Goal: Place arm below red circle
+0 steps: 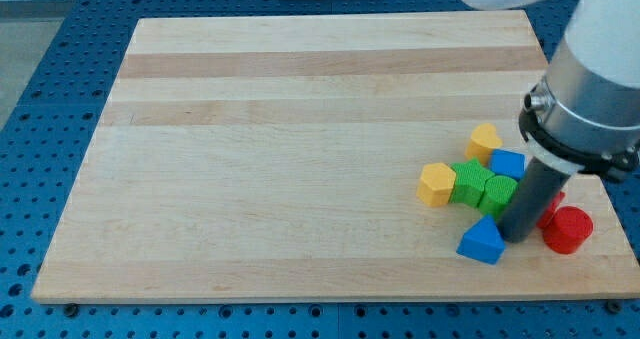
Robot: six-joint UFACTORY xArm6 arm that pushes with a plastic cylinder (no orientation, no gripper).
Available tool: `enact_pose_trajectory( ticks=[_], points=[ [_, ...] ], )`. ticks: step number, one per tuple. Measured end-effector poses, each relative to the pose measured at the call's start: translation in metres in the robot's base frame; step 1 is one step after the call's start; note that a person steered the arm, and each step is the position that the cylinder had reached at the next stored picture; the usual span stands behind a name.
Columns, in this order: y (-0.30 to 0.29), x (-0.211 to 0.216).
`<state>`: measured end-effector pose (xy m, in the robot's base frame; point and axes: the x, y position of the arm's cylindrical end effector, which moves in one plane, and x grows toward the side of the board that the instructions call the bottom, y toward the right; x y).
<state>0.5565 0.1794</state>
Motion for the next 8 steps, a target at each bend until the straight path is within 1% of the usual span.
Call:
enact_pose_trajectory(
  ticks=[2,3,8],
  points=[
    [-0.011,-0.042],
    [-0.012,-0.046],
    [-0.012,0.012]
  ],
)
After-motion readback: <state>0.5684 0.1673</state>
